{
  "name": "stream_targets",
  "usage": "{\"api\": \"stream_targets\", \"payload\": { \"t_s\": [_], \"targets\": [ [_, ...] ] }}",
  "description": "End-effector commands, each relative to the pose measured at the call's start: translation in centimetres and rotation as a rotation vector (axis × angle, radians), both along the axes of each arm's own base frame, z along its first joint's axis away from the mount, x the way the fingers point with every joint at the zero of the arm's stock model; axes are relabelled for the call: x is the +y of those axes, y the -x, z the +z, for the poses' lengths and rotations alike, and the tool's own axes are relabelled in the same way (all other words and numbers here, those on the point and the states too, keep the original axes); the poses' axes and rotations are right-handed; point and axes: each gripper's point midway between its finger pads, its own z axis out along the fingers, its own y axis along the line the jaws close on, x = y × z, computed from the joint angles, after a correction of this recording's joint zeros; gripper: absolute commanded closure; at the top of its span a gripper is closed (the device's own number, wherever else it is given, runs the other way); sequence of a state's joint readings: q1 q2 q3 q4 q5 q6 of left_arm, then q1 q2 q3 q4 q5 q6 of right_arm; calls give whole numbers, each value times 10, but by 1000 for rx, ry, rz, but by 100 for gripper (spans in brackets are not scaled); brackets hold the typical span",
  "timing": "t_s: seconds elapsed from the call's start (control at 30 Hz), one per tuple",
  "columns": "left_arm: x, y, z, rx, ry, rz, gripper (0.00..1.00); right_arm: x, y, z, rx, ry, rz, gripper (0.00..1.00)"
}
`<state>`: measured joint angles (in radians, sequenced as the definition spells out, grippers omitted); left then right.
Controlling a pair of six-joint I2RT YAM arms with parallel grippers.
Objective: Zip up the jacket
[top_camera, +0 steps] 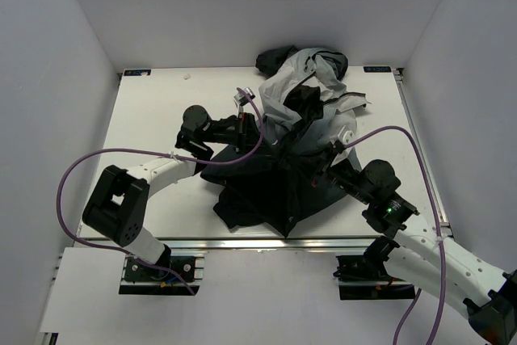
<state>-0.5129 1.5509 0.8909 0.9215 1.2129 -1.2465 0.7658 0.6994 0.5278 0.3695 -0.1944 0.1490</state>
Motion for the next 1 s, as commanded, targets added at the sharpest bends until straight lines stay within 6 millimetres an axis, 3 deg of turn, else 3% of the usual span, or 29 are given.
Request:
{"api": "stream_targets", "payload": {
  "t_s": [0.0, 0.57, 0.97],
  "targets": [
    [3, 5, 8, -44, 23, -9, 100, 0, 8, 49, -120, -88, 37, 100],
    [4, 6, 9, -47, 28, -10, 100, -1, 11, 47, -120, -94, 41, 100],
    [3, 7, 12, -45, 26, -40, 100, -9, -9, 57, -146, -131, -76, 100]
  ]
}}
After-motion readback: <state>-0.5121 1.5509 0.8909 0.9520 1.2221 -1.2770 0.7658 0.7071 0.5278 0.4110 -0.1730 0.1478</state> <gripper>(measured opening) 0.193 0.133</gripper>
